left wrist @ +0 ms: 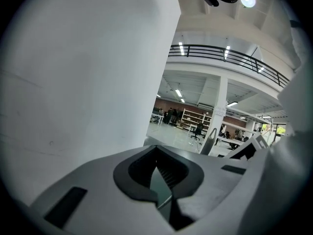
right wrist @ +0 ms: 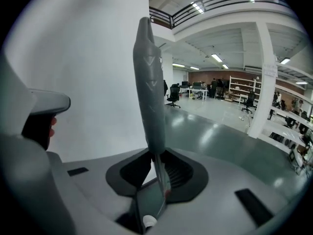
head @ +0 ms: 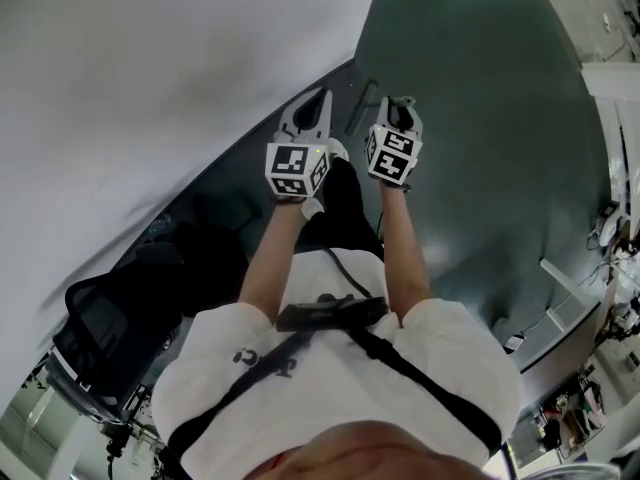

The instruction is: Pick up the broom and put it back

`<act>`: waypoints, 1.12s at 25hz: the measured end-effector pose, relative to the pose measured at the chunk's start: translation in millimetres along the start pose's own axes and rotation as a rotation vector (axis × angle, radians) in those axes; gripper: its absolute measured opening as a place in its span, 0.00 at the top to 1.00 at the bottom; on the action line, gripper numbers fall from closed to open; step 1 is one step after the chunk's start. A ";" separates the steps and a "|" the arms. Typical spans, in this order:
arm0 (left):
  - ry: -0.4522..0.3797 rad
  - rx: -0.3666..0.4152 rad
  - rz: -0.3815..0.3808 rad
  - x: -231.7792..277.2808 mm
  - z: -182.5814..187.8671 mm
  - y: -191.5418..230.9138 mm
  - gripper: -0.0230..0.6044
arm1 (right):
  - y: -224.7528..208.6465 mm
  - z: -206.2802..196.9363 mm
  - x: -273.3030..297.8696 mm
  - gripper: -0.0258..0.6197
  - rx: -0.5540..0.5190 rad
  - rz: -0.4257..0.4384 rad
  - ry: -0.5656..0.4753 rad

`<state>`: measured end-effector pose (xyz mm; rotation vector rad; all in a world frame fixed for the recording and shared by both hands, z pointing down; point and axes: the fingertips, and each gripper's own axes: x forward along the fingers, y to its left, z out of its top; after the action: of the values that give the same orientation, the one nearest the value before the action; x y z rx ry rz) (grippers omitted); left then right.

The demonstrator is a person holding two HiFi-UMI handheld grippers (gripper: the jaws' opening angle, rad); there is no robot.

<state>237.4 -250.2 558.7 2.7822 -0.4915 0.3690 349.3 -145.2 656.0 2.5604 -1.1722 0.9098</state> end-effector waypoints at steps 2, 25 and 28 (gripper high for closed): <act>0.032 -0.007 0.008 10.1 -17.0 6.8 0.95 | -6.1 -22.5 21.4 0.81 0.020 -0.017 0.050; 0.108 -0.149 0.111 28.0 -117.8 89.3 0.95 | 61.3 -106.8 195.8 0.81 0.015 -0.017 0.177; 0.095 -0.171 0.121 24.8 -116.0 95.8 0.95 | 76.1 -109.2 209.1 0.81 -0.018 -0.001 0.196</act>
<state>201.8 -305.9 696.1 2.5641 -0.6389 0.4613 348.5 -283.3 861.8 2.3926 -1.1163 1.1151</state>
